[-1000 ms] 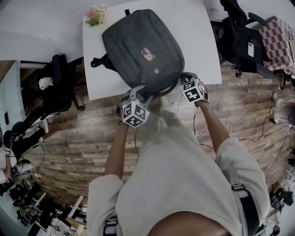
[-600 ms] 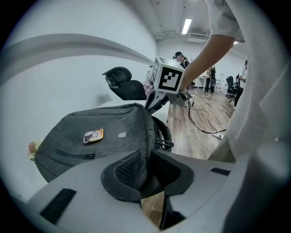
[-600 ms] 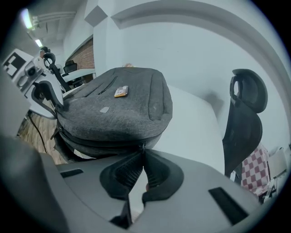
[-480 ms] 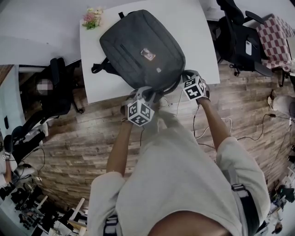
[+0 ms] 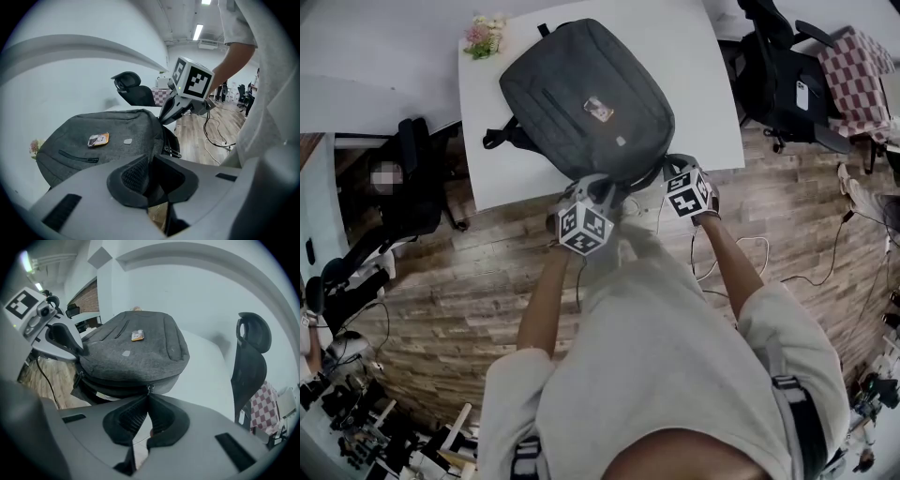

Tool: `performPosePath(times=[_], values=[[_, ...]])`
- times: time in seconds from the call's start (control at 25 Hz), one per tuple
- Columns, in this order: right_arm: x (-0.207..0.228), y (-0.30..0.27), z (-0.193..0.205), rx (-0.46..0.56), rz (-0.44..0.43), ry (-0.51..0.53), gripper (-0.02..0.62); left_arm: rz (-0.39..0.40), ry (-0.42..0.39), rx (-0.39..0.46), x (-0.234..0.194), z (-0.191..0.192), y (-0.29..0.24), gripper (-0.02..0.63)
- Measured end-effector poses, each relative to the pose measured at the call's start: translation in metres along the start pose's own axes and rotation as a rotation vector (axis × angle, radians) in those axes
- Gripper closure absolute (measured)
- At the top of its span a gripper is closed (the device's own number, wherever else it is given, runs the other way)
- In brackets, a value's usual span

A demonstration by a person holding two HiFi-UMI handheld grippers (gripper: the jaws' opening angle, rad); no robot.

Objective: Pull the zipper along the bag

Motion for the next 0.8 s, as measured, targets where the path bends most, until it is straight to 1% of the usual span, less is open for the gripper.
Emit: performPosePath(times=[0.2, 0.36, 0.6, 0.72, 0.8], values=[[-0.016, 0.003, 0.002, 0.002, -0.009, -0.012, 0.577, -0.002, 0.015, 0.005, 0.0, 0.0, 0.0, 0.545], [-0.031, 0.008, -0.001, -0.012, -0.054, 0.018, 0.577, 0.003, 0.028, 0.013, 0.0, 0.0, 0.002, 0.546], [-0.068, 0.002, -0.001, -0.018, -0.108, 0.021, 0.577, 0.009, 0.038, 0.013, 0.0, 0.001, 0.0, 0.548], [-0.08, 0.0, -0.002, -0.006, -0.117, -0.013, 0.575, 0.013, 0.039, 0.012, 0.0, 0.002, 0.0, 0.549], [-0.081, -0.001, -0.002, -0.007, -0.121, -0.016, 0.574, 0.012, 0.045, 0.014, -0.001, 0.003, 0.0, 0.549]])
Point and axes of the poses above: the fingertips, and each gripper's own axes: y backward along the fingers, x to its right, z out of its underside, the point moved 10 cm from there along y, backward along the fingers, and after that the axes turned 10 degrees about -z, right-handed, at the moved point
